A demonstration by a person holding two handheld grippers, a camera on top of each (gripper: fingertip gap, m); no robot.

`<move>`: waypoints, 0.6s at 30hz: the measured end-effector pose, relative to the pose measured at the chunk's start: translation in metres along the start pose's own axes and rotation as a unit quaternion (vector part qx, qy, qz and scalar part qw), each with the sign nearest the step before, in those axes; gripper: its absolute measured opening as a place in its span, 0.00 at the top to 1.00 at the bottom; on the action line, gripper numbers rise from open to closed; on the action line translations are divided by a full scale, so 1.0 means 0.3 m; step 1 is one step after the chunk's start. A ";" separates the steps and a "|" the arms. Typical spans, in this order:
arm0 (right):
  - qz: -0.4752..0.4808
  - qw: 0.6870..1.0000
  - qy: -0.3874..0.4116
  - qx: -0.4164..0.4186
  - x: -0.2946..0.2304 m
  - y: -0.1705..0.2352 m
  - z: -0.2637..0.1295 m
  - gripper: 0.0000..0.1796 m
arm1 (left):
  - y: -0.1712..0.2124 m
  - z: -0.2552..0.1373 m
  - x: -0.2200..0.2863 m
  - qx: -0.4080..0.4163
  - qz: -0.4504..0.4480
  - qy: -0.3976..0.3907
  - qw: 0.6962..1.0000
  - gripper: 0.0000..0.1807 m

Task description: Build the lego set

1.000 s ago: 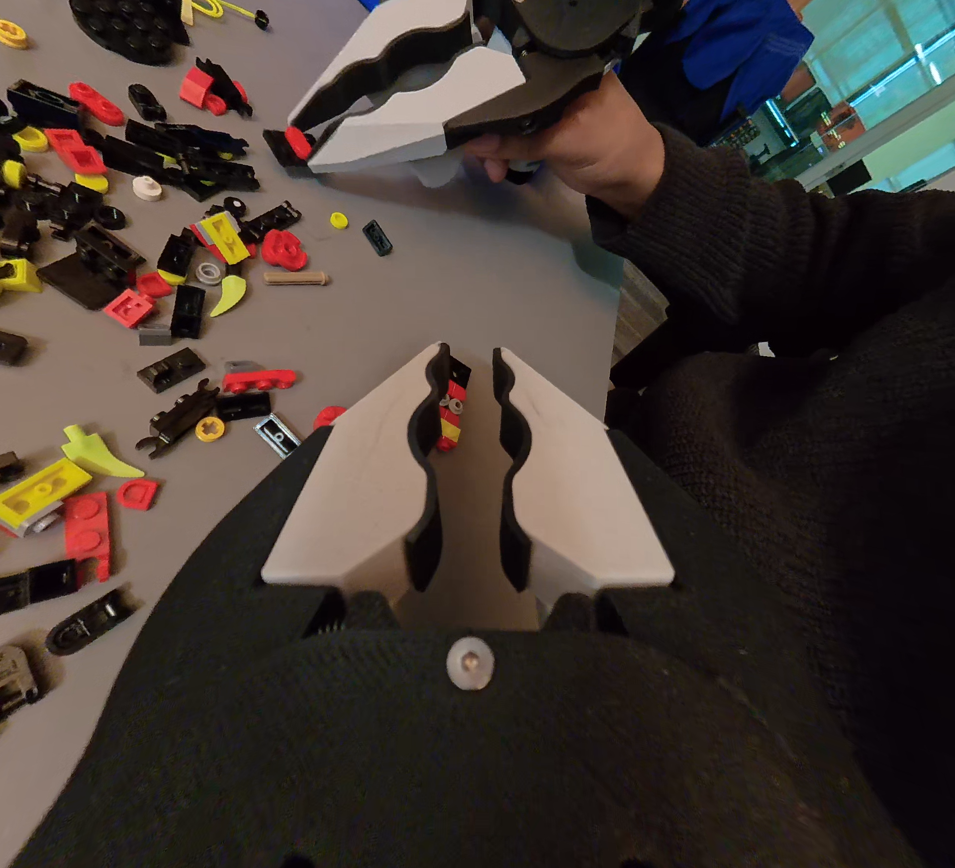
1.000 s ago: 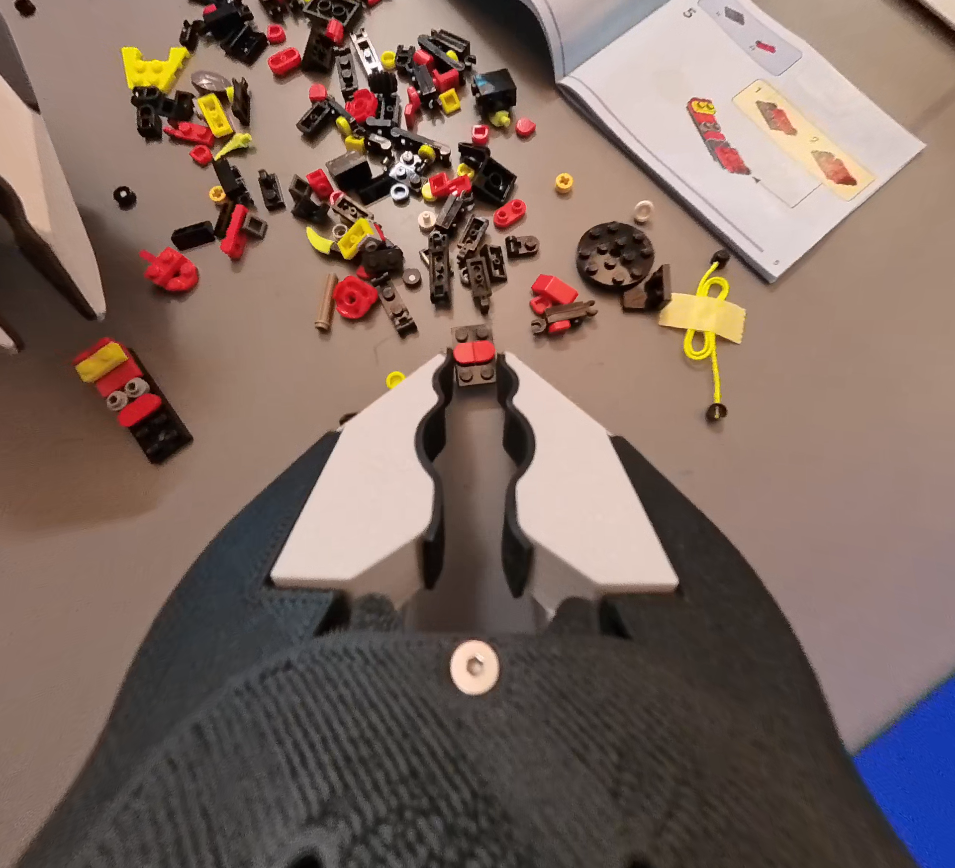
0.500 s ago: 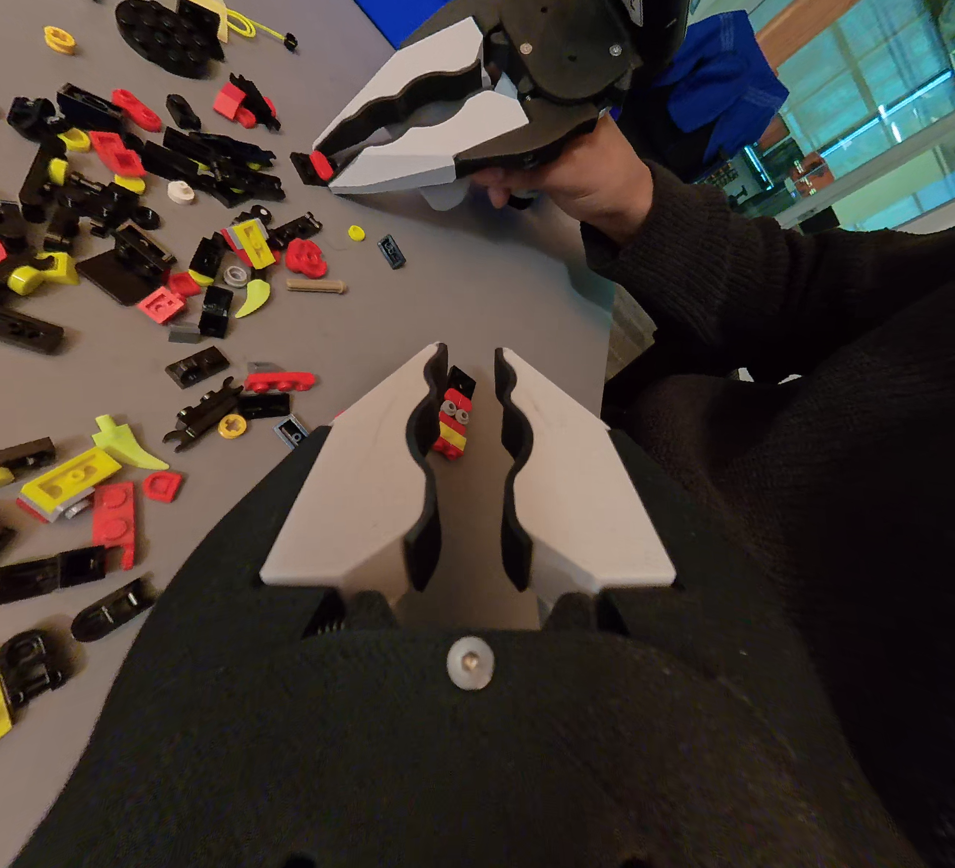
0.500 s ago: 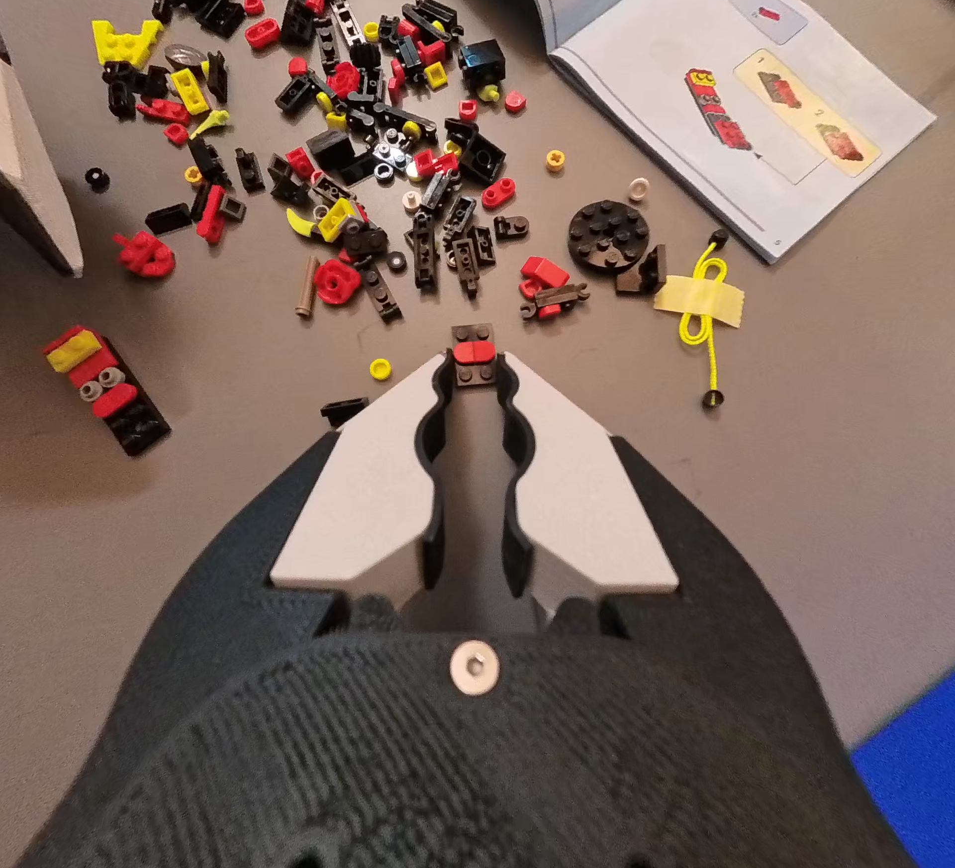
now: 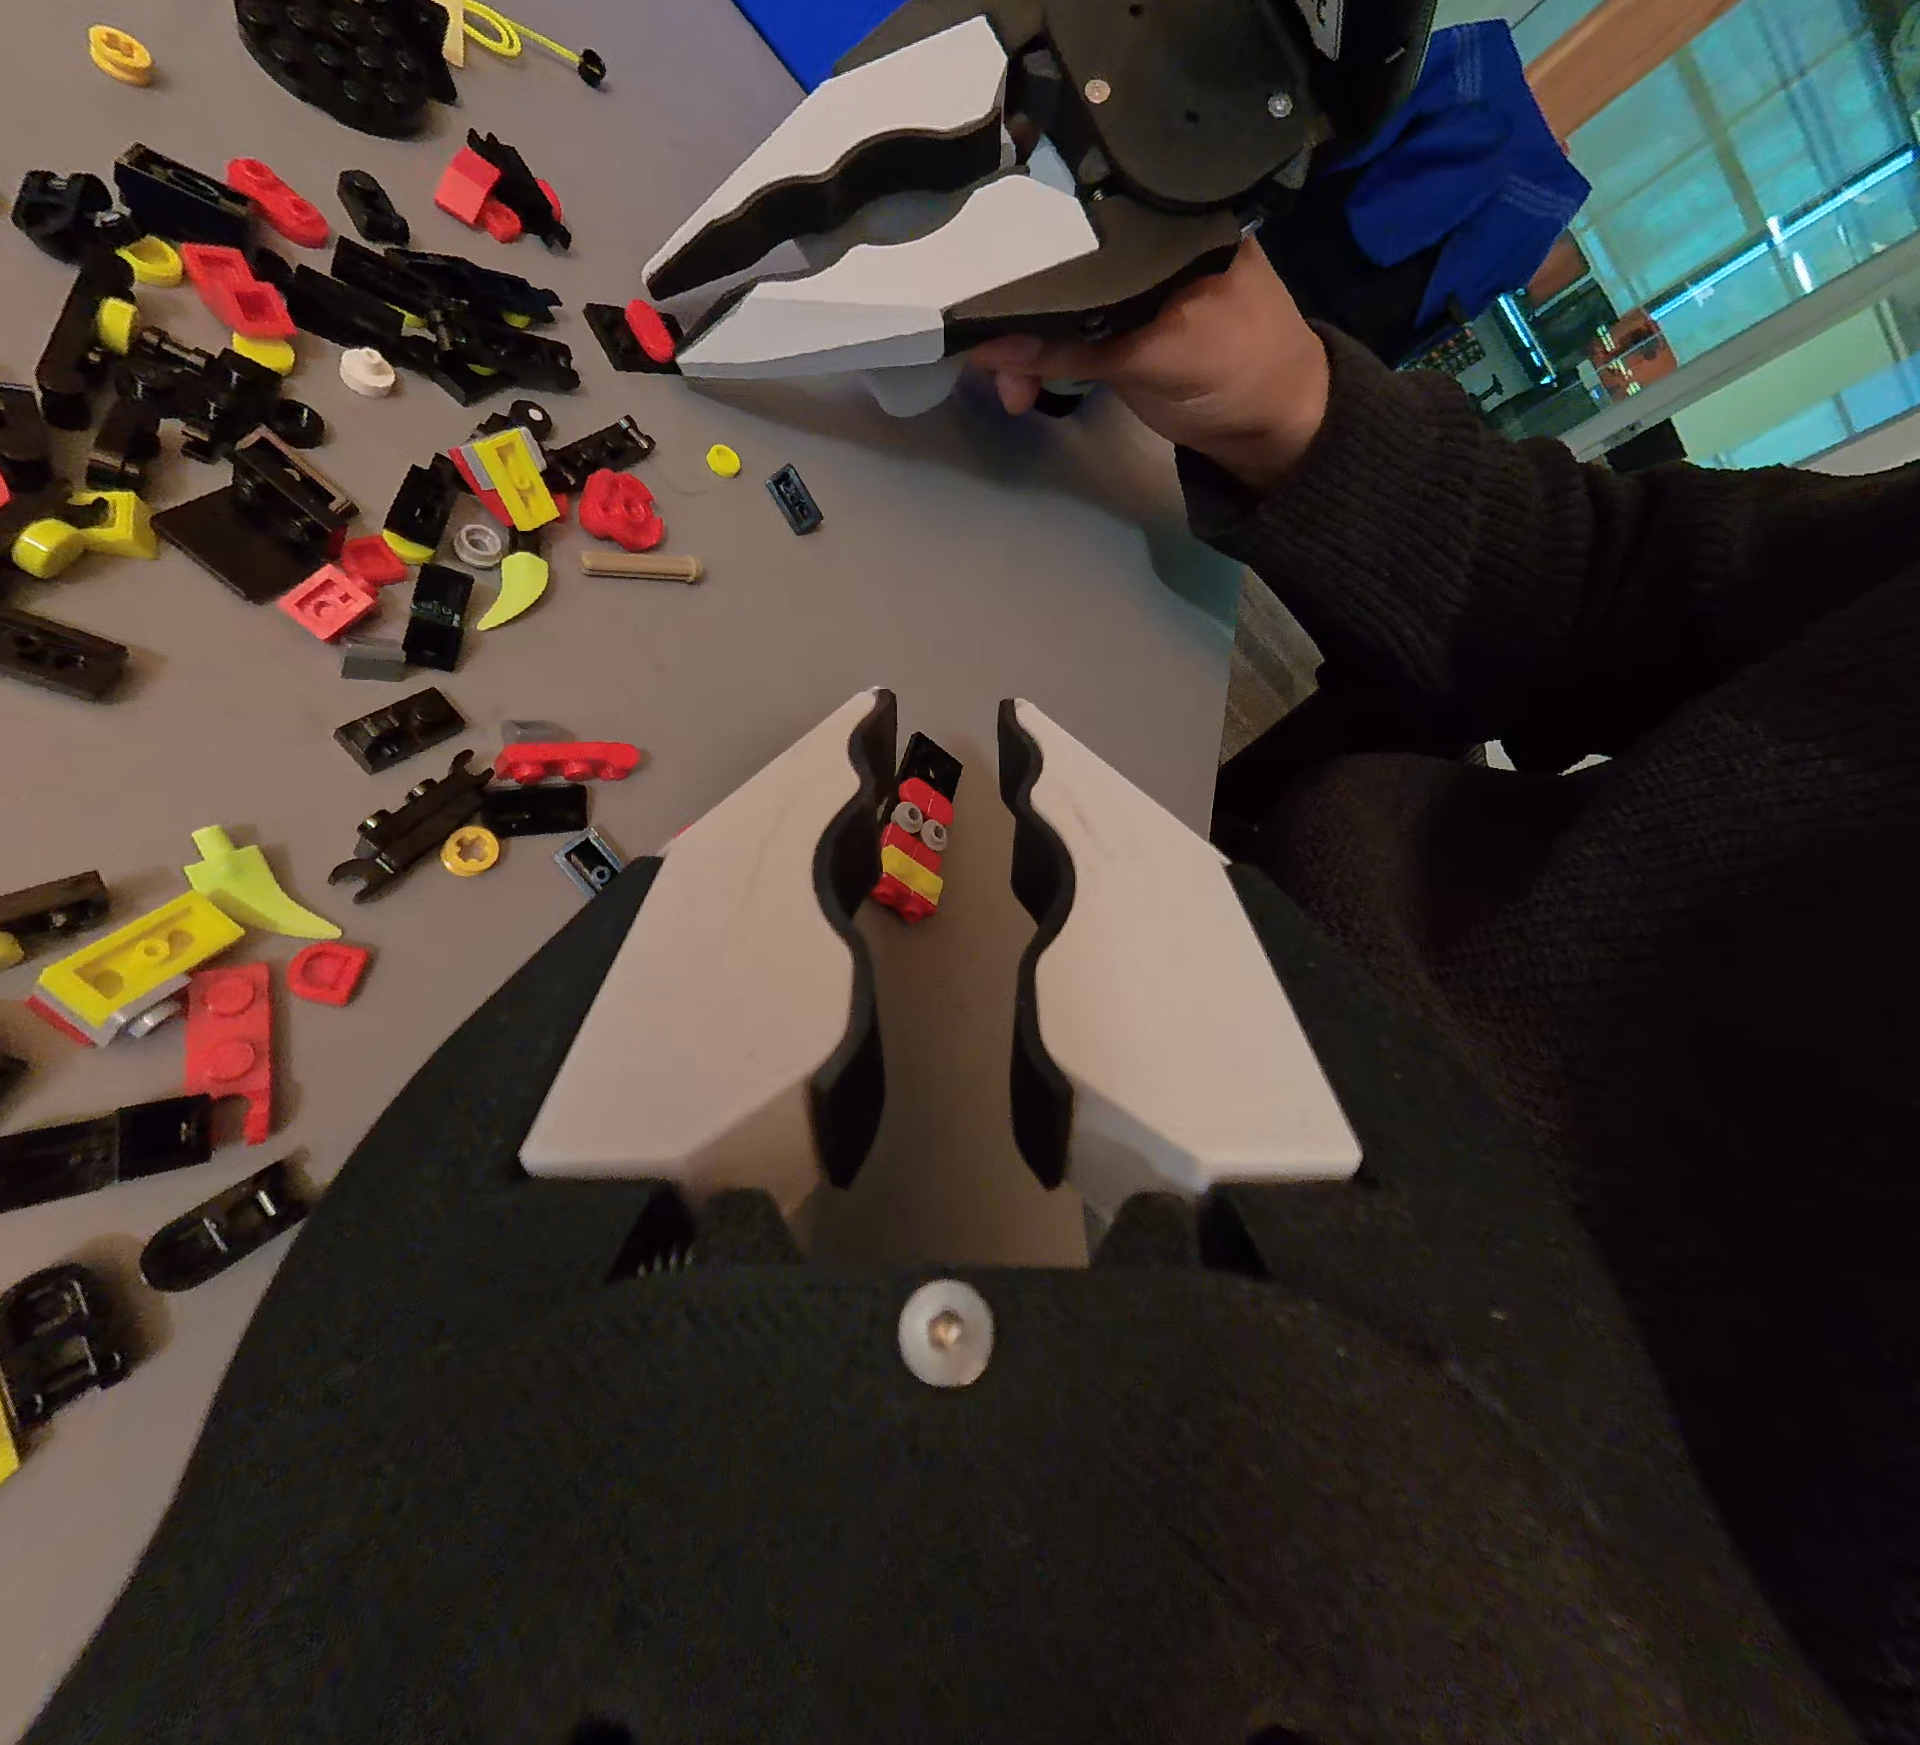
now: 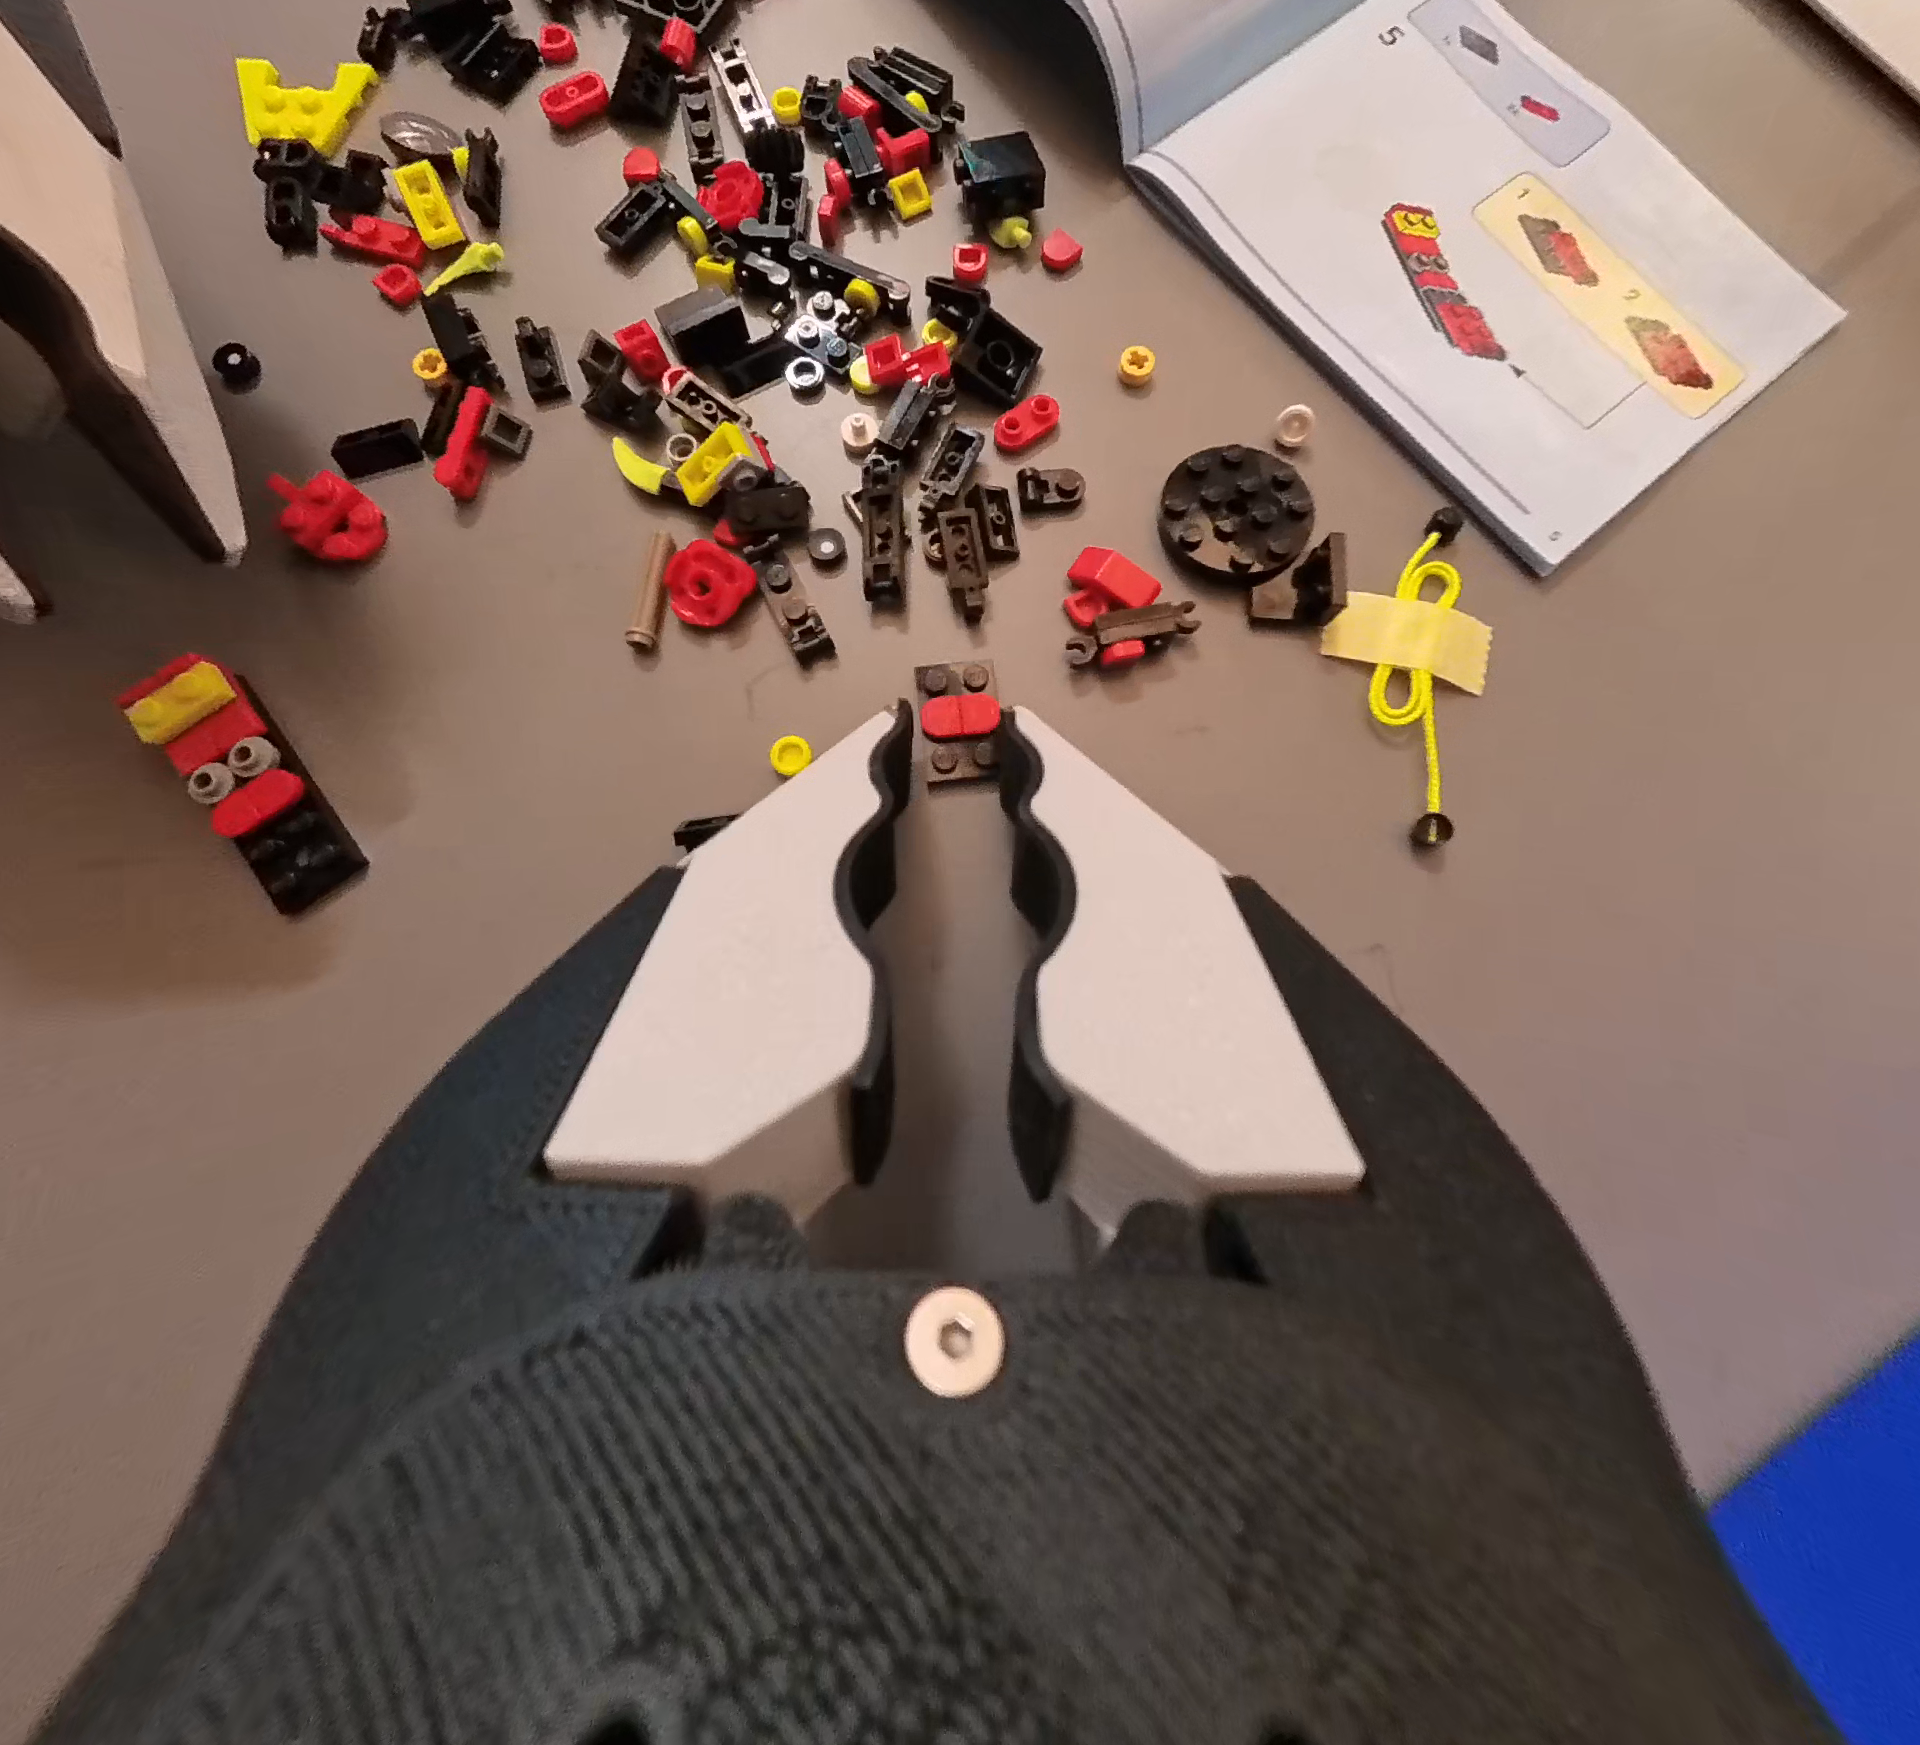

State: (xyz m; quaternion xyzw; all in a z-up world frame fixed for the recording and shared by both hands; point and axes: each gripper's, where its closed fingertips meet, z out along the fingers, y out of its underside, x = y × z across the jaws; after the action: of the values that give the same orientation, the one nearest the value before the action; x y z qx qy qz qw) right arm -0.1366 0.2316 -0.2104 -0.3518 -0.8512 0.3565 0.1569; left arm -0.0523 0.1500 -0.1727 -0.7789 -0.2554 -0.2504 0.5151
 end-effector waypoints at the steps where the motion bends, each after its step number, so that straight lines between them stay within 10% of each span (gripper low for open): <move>1: -0.001 1.000 0.000 -0.001 0.000 0.001 0.000 0.92 | 0.000 0.000 0.000 0.000 0.000 0.000 1.000 0.90; 18: -0.005 1.000 0.005 0.008 0.001 -0.011 -0.005 0.91 | 0.005 0.002 -0.002 -0.004 -0.001 0.000 1.000 0.90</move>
State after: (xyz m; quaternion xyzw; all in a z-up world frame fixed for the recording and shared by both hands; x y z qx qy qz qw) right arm -0.1376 0.2310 -0.2072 -0.3483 -0.8491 0.3608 0.1658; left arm -0.0516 0.1500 -0.1743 -0.7805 -0.2555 -0.2522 0.5118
